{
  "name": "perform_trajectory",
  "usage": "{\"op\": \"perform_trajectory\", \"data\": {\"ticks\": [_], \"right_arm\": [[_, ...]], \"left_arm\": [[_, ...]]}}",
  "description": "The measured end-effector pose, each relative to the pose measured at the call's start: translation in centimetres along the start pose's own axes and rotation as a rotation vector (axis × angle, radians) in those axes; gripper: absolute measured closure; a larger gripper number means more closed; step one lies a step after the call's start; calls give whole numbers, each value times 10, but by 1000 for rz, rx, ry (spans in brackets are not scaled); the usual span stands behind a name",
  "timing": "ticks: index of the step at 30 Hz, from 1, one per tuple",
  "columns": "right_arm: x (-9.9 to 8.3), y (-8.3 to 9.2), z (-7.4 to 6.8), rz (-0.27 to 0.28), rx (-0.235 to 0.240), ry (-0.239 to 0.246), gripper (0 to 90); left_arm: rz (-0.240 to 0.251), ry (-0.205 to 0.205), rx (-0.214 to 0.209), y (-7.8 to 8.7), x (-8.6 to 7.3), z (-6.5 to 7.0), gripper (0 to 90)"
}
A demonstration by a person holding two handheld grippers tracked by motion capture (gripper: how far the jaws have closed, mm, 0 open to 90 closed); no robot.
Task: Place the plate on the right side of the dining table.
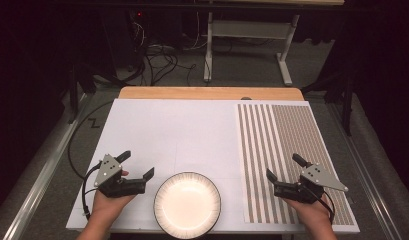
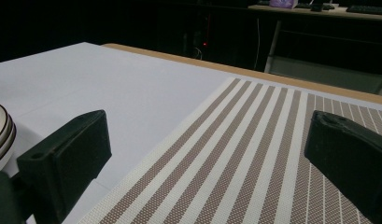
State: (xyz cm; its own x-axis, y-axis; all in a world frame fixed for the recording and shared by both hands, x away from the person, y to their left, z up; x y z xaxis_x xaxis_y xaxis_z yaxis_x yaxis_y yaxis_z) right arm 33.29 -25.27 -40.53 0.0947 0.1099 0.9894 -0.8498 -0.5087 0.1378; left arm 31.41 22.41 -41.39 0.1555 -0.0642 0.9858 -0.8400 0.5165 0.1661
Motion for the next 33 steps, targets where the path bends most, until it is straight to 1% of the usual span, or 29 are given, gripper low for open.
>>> {"op": "perform_trajectory", "data": {"ticks": [4, 9, 10, 12, 15, 19, 24, 27, 31, 33], "right_arm": [[0, 1, 1, 1, -7, -6, 13], [0, 1, 1, 0, -2, -9, 12], [0, 1, 1, 1, -1, -12, 12], [0, 1, 0, 1, 1, -13, 12], [1, 2, 0, 5, 2, -11, 12], [1, 2, 0, 7, 2, -8, 12], [1, 2, -1, 4, 1, -2, 13], [2, 2, -2, 7, 2, 7, 14], [3, 2, -4, 8, 11, 22, 16], [3, 1, -6, 7, 15, 30, 17]], "left_arm": [[4, 3, -1, 0, 0, 1, 43], [0, 2, 12, 1, 0, 0, 47], [10, 7, 18, 2, 1, -1, 52], [18, 10, 17, 2, 2, -1, 76], [14, 9, 16, 3, 2, -1, 104], [7, 30, 4, 4, 2, -2, 103], [22, 15, 0, 7, 3, -2, 101], [33, 21, -5, 7, 4, -2, 99], [31, 33, -18, 8, 4, -1, 97], [32, 36, -18, 8, 5, -2, 89]]}}
Point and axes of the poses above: each handheld gripper's, and its own axes: y roughly backward along the jaws, x roughly out of its top, z roughly to its right, the point moved 3 cm from there along -y, roughly forward along the jaws, and after that the axes turned 7 degrees about z, right-handed, at the moved point
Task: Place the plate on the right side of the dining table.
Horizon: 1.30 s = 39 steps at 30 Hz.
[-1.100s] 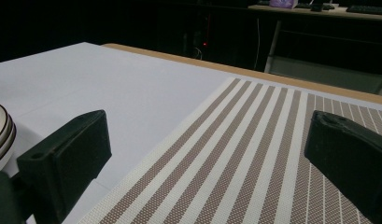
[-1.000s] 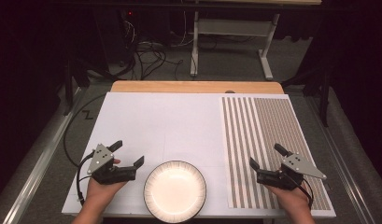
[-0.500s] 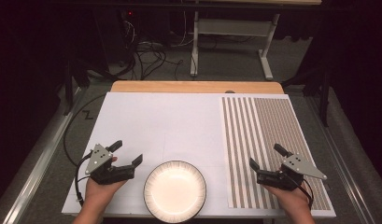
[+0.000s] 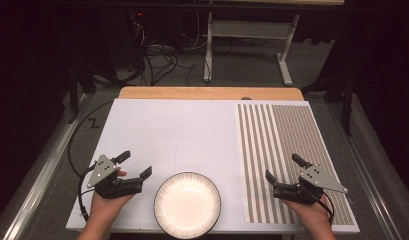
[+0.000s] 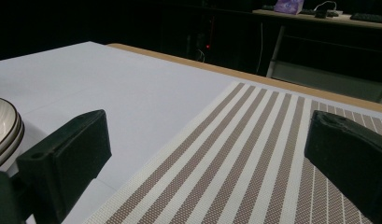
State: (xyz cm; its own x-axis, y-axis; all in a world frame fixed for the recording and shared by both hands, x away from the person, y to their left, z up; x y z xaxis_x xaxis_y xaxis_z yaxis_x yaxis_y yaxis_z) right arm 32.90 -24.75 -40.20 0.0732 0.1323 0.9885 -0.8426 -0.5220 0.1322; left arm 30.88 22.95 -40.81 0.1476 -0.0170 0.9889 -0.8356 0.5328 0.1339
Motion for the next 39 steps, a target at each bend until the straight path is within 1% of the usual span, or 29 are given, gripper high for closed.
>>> {"op": "perform_trajectory", "data": {"ticks": [4, 8, 12, 18, 19, 21, 23, 24, 25, 33, 39], "right_arm": [[2, -1, -6, -2, 21, 19, 21], [4, -3, -16, -2, 55, 28, 25], [6, -6, -27, -8, 90, 36, 27], [8, -9, -44, -16, 137, 50, 30], [8, -9, -44, -16, 137, 50, 30], [8, -12, -53, -30, 169, 44, 34], [8, -14, -57, -36, 184, 40, 37], [8, -14, -57, -36, 184, 40, 37], [7, -15, -62, -39, 202, 40, 39], [6, -23, -84, -69, 263, 55, 40], [6, -27, -95, -82, 297, 61, 42]], "left_arm": [[2, 1, -2, 0, 1, 0, 68], [-3, -14, -3, -1, 0, 2, 37], [0, -15, -5, -1, 1, 3, 19], [-4, -21, -20, -1, 1, 5, 9], [-4, -21, -20, -1, 1, 5, 8], [-10, -14, -26, -2, 1, 6, 7], [-7, -9, -28, -2, 1, 7, 6], [-7, -9, -28, -2, 1, 7, 6], [-6, -6, -28, -2, 1, 7, 6], [2, -11, -18, -2, 2, 8, 2], [4, -14, -14, -2, 2, 8, 2]]}}
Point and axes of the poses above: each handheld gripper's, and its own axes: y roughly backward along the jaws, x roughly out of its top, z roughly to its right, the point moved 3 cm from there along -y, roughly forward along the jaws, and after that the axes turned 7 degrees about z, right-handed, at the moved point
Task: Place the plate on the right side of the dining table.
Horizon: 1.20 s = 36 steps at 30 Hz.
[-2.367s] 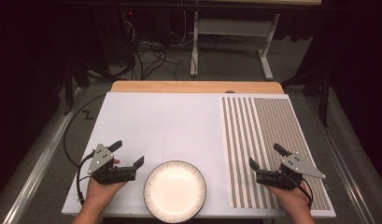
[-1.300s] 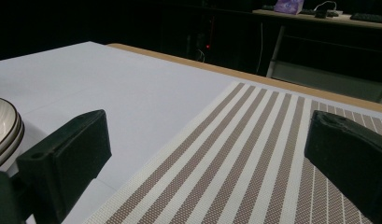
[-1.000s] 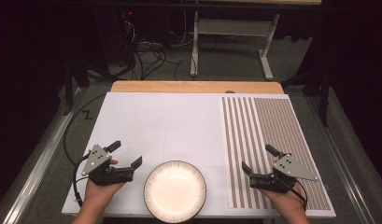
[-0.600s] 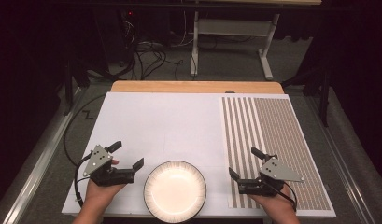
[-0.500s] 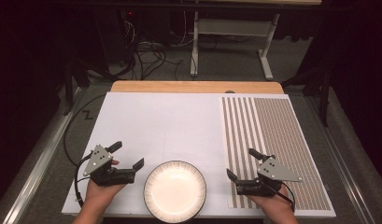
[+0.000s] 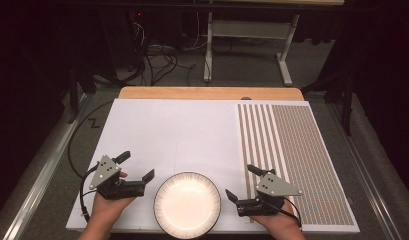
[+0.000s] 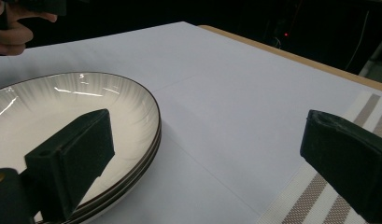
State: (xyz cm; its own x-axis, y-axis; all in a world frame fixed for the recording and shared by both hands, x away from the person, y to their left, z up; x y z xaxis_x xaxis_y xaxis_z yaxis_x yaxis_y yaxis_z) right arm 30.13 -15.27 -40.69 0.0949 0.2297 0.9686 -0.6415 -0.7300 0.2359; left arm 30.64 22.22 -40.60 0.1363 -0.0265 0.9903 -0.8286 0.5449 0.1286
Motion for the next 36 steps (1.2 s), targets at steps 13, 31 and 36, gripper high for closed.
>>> {"op": "perform_trajectory", "data": {"ticks": [13, 31, 36], "right_arm": [[2, -12, -16, -33, 65, 15, 139], [2, -10, -20, -56, 125, 18, 442], [3, -9, -20, -65, 147, 7, 563]], "left_arm": [[-1, -8, 4, 0, 0, 1, 1], [4, -12, 2, 1, 2, 3, 1], [6, -12, 3, 1, 2, 3, 1]]}}
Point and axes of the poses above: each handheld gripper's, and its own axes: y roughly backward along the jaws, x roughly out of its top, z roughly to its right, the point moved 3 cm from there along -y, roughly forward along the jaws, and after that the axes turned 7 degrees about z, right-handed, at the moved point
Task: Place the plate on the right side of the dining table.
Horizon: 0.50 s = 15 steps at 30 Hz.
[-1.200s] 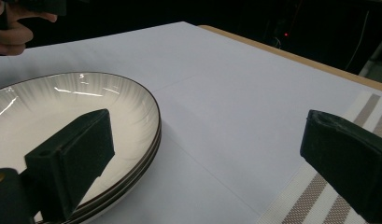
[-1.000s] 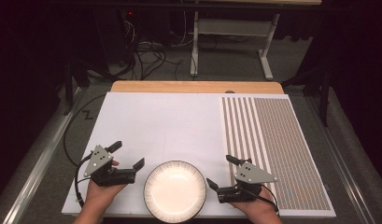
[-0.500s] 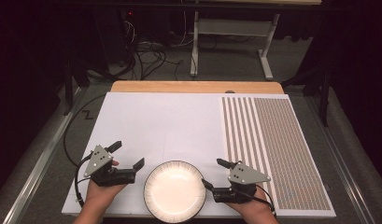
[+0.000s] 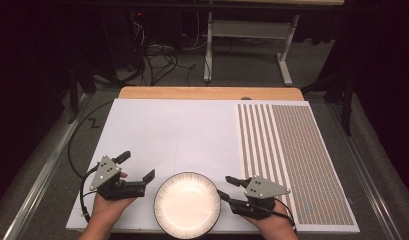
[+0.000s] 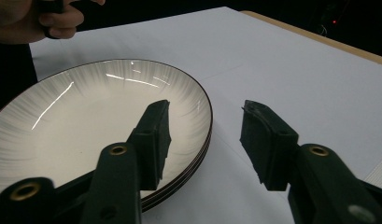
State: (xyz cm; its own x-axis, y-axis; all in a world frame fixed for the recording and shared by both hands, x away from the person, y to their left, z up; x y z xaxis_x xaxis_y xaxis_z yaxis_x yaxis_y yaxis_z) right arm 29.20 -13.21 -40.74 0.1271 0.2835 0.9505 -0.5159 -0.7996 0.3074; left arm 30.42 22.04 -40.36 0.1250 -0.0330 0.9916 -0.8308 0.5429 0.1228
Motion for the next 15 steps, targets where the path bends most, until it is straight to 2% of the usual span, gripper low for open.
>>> {"op": "perform_trajectory", "data": {"ticks": [5, 10, 15], "right_arm": [[0, 1, -1, -17, 23, -12, 658], [-2, 2, -3, -58, 58, -34, 752], [-5, 2, -5, -97, 85, -33, 805]], "left_arm": [[2, 2, 0, 0, 0, 0, 1], [1, 1, -3, 0, 0, 1, 1], [2, 0, -4, 0, 0, 1, 1]]}}
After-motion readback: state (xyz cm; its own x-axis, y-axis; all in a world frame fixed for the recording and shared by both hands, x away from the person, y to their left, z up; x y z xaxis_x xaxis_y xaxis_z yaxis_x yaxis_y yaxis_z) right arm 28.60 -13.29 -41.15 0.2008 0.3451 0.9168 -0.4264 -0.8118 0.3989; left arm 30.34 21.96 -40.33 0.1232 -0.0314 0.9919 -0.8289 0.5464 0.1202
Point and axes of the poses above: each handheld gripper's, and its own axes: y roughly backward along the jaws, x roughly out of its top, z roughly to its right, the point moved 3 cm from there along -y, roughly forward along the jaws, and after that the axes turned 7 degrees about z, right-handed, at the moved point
